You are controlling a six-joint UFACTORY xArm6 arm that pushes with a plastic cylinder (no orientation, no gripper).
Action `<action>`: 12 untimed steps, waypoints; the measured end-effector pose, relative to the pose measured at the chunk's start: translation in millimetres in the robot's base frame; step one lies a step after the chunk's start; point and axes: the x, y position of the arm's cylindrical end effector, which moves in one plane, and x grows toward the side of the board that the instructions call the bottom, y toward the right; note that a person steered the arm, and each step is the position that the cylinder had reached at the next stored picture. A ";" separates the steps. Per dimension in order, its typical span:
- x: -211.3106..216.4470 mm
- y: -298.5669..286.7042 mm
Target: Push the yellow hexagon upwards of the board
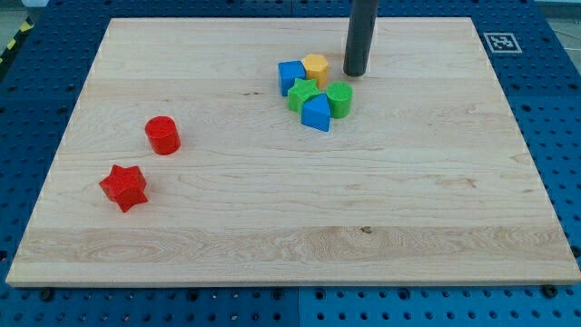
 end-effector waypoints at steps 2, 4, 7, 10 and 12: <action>17.9 -45.9; -42.7 -99.3; -85.6 -72.8; -58.7 -198.5; -131.4 -193.4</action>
